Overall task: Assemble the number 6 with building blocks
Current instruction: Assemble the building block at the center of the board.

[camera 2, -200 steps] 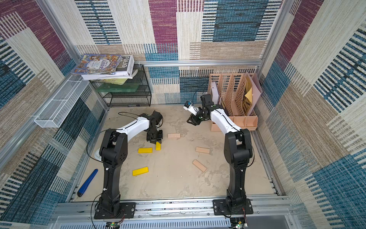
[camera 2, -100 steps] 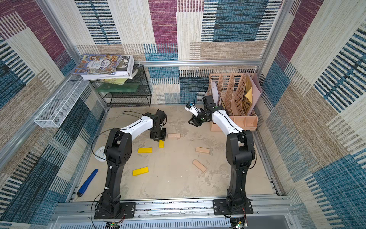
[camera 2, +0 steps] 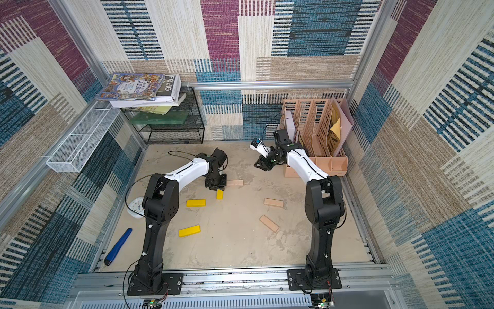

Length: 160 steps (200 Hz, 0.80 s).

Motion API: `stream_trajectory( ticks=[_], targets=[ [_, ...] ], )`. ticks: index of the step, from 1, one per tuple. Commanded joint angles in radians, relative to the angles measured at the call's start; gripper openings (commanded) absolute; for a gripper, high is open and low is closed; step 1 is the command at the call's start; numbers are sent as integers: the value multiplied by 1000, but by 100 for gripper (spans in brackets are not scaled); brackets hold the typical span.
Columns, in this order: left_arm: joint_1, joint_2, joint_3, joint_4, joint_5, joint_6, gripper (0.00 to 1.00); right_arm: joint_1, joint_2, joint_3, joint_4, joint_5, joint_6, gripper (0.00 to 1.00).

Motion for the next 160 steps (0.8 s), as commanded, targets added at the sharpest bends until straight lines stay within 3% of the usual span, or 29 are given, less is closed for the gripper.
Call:
stream_trajectory(
  ticks=[1,160],
  targets=[
    [-4,16,1,-12,18,5,17,0,-14,0,17,-12,1,58],
    [-11,36,32,-12,26,-12,17,-1,-9,-7,20,-9,-4,58]
  ],
)
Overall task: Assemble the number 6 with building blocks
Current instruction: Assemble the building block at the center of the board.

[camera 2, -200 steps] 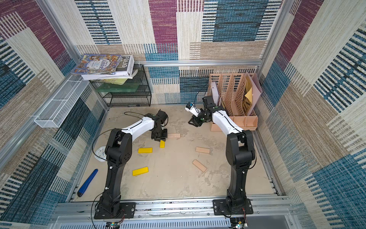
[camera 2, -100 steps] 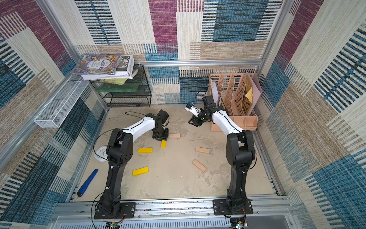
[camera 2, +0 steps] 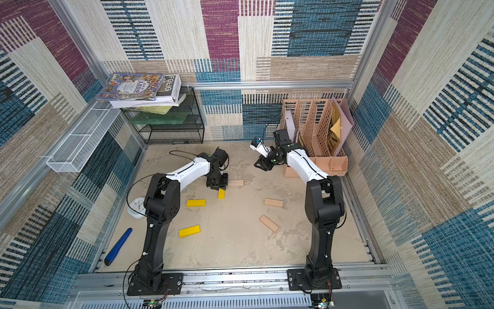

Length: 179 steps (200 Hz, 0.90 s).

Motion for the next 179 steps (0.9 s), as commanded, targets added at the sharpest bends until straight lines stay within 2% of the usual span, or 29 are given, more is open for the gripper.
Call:
stream_trajectory(
  ticks=[1,179],
  targets=[
    [-4,18,4,-11,13,-7,17,-1,-8,-2,11,-9,-4,58],
    [-7,15,7,-13,5,-13,18,1,-5,-1,8,0,-14,58]
  ],
)
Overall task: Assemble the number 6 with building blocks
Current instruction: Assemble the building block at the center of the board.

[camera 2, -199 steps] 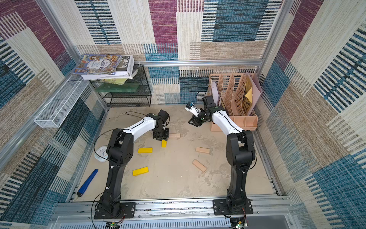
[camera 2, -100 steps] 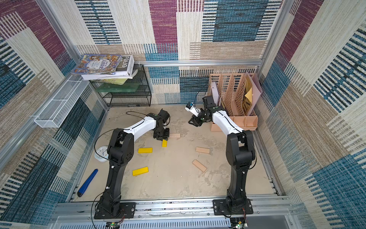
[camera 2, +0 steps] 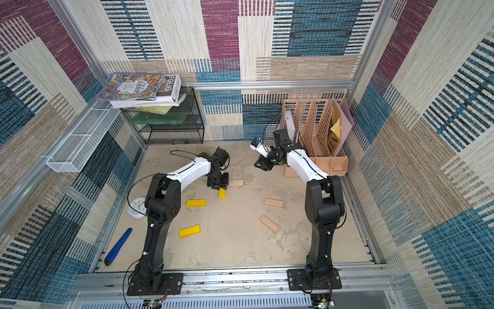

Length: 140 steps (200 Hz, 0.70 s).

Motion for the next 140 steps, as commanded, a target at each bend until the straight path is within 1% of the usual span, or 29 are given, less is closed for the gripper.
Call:
stream_trajectory(
  ticks=[1,39,61,86,103,125,140],
  targets=[
    [-4,8,-6,-14,4,1,18,1,-5,0,5,-1,-8,58],
    [-5,10,-8,-15,10,0,18,1,-7,-4,4,1,-9,59],
    [-5,6,-4,-28,-1,3,19,6,-14,-16,11,9,-23,67],
    [-4,-10,-3,-27,-5,14,25,15,-41,-54,48,14,-41,70],
    [-4,-21,3,-28,5,23,37,17,-43,-52,49,14,-41,71],
    [-5,-42,8,-33,22,34,64,20,-43,-47,48,16,-40,72],
    [-5,-64,9,-38,32,38,74,23,-44,-46,50,16,-37,72]
  ],
)
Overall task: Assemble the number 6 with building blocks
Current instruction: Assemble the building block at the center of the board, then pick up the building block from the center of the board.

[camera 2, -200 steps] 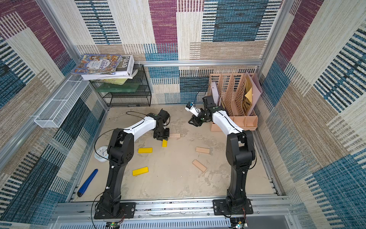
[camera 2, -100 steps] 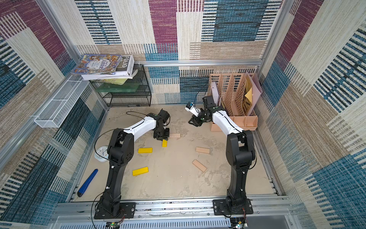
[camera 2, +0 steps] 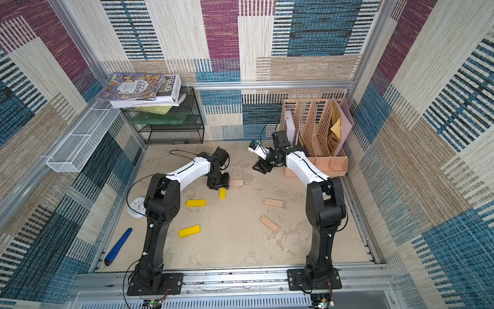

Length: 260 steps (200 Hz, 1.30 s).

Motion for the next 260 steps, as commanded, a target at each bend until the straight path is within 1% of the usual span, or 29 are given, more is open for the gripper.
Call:
stream_trajectory(
  ticks=[1,15,29,55,78,93,112,124,145,160,192,230,260],
  targets=[
    [-4,-36,9,-23,25,18,75,5,-7,6,19,2,0,72],
    [-3,-58,8,-30,26,21,80,9,-8,7,20,3,1,72],
    [-2,-84,6,-33,26,21,82,11,-9,8,19,5,3,72],
    [1,-128,5,-34,25,17,82,11,-18,4,-1,16,-6,72],
    [12,-182,-17,-20,0,21,82,-7,-46,-33,-70,40,-49,72],
    [31,-259,-100,48,-20,22,82,-24,-85,-89,-126,48,-94,71],
    [75,-386,-284,175,-27,4,82,-27,-141,-193,-190,87,-167,71],
    [105,-456,-391,224,-30,5,81,-28,-176,-263,-217,121,-208,70],
    [138,-533,-510,229,-64,48,81,-29,-218,-365,-262,191,-269,70],
    [151,-569,-570,229,-81,75,81,-26,-242,-411,-276,222,-275,70],
    [172,-618,-663,285,-62,78,81,-21,-219,-427,-307,251,-273,69],
    [198,-626,-694,307,-39,79,81,0,-119,-376,-312,336,-263,67],
    [221,-649,-714,314,-42,86,80,18,-81,-375,-308,351,-265,67]
  ],
)
